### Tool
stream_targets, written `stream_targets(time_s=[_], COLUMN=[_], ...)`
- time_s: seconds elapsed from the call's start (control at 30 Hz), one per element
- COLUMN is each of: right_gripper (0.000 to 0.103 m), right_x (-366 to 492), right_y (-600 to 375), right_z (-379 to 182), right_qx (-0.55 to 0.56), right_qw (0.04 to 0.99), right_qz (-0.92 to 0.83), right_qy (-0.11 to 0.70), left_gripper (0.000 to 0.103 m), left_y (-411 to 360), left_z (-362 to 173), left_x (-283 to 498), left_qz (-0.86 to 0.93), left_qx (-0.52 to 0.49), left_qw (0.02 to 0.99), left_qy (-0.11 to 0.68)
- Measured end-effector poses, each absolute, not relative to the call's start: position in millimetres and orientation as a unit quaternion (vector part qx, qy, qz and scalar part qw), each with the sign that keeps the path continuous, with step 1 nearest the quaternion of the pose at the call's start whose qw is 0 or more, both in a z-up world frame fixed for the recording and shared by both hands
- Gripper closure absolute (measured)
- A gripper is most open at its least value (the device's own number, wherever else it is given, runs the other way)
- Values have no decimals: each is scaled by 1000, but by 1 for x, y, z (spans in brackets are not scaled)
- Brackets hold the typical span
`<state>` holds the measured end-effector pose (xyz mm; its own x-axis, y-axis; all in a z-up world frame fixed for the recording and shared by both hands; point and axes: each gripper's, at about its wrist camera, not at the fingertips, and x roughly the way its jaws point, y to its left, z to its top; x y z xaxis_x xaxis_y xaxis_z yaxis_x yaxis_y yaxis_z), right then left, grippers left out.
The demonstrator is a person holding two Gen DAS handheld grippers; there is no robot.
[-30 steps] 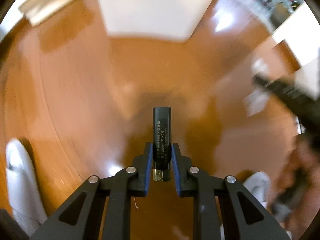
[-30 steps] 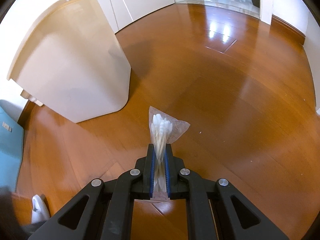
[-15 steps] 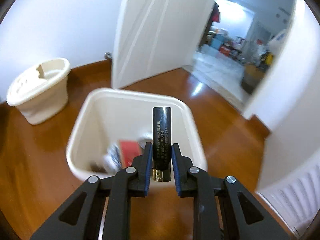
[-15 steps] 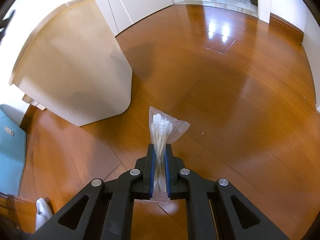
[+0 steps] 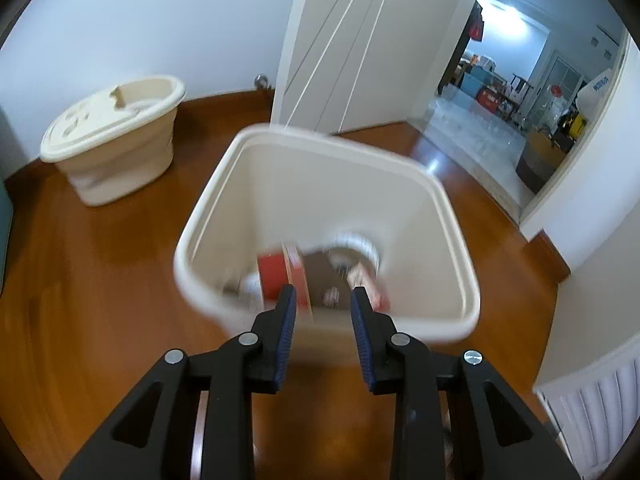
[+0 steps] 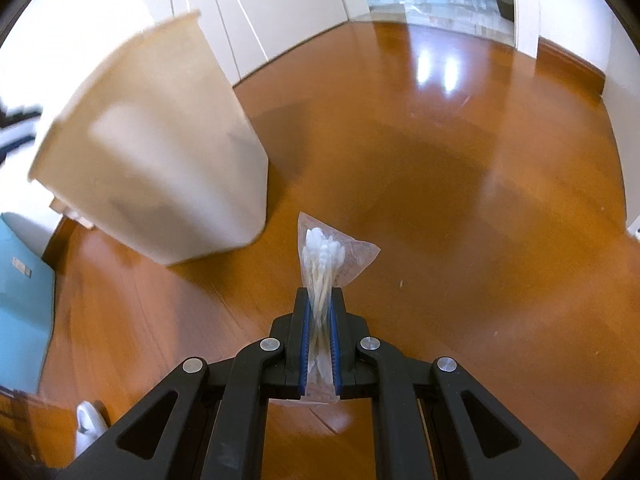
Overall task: Collect trash
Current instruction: 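Carry the cotton-swab bag over the wastebasket and open the right tool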
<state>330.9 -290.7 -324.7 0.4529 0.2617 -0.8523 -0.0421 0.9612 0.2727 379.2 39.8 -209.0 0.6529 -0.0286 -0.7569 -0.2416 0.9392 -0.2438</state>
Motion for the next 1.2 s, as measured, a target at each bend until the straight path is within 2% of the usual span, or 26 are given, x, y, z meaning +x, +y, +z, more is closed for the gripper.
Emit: stream_targets(time_s=[0.07, 0.27, 0.43, 0.67, 0.9, 0.93, 0.97, 1.03, 1.13, 1.17, 1.2], right_gripper=[94, 94, 94, 94, 94, 94, 94, 94, 90, 79, 43], right_x=[339, 382, 420, 460, 473, 477, 480, 484, 489, 488, 487], right_y=[-296, -289, -248, -162, -116, -110, -106, -97, -85, -83, -81], right_z=[-304, -193, -136, -144, -165, -171, -177, -191, -204, -208, -209], right_qx=[112, 127, 128, 87, 30, 22, 14, -1, -22, -28, -37], right_qw=[856, 902, 907, 884, 865, 858, 851, 839, 826, 825, 828], right_qz=[91, 147, 221, 275, 284, 284, 284, 278, 267, 262, 253], right_qy=[497, 386, 335, 367, 412, 426, 442, 467, 496, 499, 499], left_gripper=[76, 76, 76, 76, 76, 66, 44, 17, 17, 16, 16], left_y=[38, 45, 45, 56, 53, 50, 48, 42, 33, 34, 31], left_z=[-217, -272, -297, -298, -339, -345, -350, -357, -355, -355, -352], left_x=[358, 302, 284, 288, 275, 273, 272, 271, 271, 270, 270], left_qz=[70, 115, 121, 125, 129, 123, 117, 106, 97, 95, 94], left_qx=[-167, -204, -213, -197, -165, -159, -155, -145, -126, -121, -111], left_qw=[888, 840, 815, 820, 782, 776, 771, 764, 768, 769, 773], left_qy=[423, 490, 526, 523, 587, 598, 607, 619, 620, 620, 618])
